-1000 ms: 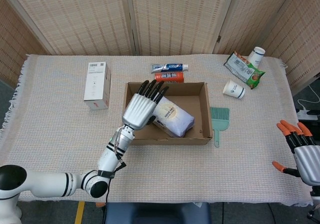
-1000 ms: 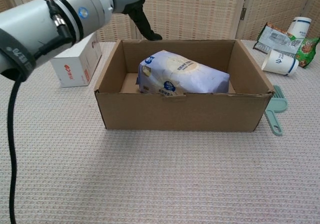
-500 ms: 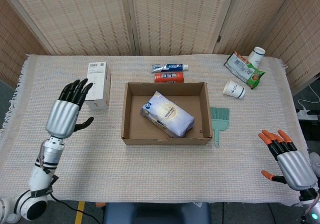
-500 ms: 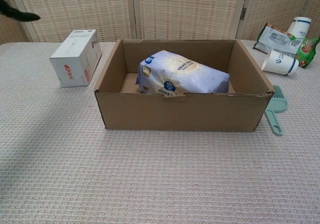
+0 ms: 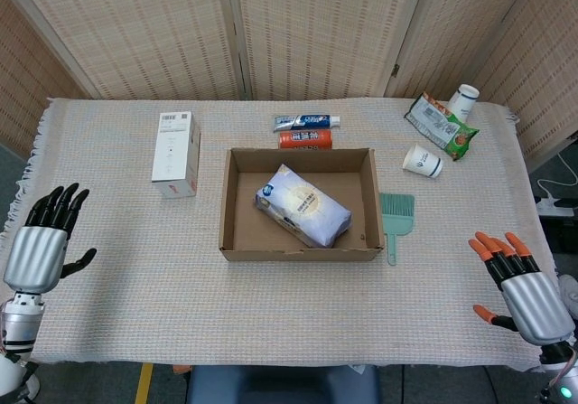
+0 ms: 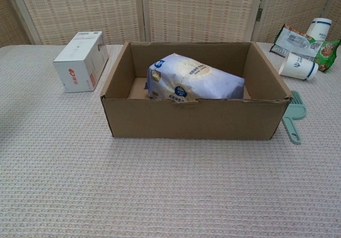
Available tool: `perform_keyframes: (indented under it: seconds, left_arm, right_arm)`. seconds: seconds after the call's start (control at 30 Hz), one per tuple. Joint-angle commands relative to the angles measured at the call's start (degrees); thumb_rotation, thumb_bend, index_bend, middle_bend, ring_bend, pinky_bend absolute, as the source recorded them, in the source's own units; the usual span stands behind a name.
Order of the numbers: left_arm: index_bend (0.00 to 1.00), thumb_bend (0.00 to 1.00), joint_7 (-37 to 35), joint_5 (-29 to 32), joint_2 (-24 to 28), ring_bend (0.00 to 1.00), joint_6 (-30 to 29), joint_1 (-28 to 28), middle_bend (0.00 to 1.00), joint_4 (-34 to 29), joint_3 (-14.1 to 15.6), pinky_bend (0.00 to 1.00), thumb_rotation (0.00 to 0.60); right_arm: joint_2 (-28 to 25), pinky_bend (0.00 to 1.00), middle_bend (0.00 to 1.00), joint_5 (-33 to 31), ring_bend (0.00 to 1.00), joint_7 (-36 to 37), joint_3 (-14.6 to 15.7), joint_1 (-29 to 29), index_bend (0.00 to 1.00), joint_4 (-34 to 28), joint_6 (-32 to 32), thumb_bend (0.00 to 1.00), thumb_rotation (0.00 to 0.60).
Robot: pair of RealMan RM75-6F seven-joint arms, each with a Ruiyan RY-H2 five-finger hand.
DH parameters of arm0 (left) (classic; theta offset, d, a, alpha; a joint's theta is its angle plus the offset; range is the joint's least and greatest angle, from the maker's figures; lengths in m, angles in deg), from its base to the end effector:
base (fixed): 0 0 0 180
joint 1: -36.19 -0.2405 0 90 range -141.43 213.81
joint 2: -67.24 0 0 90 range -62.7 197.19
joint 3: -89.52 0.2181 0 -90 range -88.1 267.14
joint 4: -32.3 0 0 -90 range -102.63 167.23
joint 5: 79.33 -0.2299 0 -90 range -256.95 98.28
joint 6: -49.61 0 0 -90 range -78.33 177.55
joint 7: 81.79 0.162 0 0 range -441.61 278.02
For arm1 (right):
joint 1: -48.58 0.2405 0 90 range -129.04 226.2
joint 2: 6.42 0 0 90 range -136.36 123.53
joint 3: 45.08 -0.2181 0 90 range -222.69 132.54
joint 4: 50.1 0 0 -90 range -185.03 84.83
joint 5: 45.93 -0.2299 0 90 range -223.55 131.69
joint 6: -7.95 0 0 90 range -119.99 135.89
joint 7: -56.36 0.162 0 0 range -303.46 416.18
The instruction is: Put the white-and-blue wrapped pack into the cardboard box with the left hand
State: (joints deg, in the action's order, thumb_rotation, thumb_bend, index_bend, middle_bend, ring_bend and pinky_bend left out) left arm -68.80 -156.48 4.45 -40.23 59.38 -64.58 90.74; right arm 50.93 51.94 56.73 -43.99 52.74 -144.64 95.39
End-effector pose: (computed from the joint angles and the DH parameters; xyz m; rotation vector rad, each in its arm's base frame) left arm -0.2241 0.2624 0.1338 -1.4611 -0.6262 -0.9335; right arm -0.2654 -0.1755 0.1360 1.5925 -0.7965 0.9258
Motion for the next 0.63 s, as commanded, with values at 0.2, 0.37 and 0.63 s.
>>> perform_keyframes:
  seconds: [0.2, 0.37, 0.63]
  left_arm:
    - [0.0, 0.18, 1.3, 2.6, -0.4, 0.0, 5.4, -0.8, 0.0, 1.0, -1.4, 0.15, 0.6]
    - [0.0, 0.18, 4.3, 6.1, 1.1, 0.0, 7.3, -1.4, 0.0, -1.9, -2.6, 0.14, 0.6]
    - [0.0, 0.19, 5.4, 6.4, 1.6, 0.0, 8.2, -3.1, 0.0, -3.1, -2.9, 0.14, 0.6]
  right_arm:
    - [0.0, 0.0, 0.03, -1.6, 0.0, -1.4, -0.7, -0.7, 0.06, 0.3, 0.8, 0.0, 0.6]
    - [0.0, 0.0, 0.03, -1.7, 0.0, -1.6, -1.0, -0.8, 0.06, 0.1, 1.3, 0.0, 0.6]
    - [0.2, 0.0, 0.03, -2.1, 0.0, -2.1, -1.2, -0.8, 0.06, 0.2, 1.2, 0.0, 0.6]
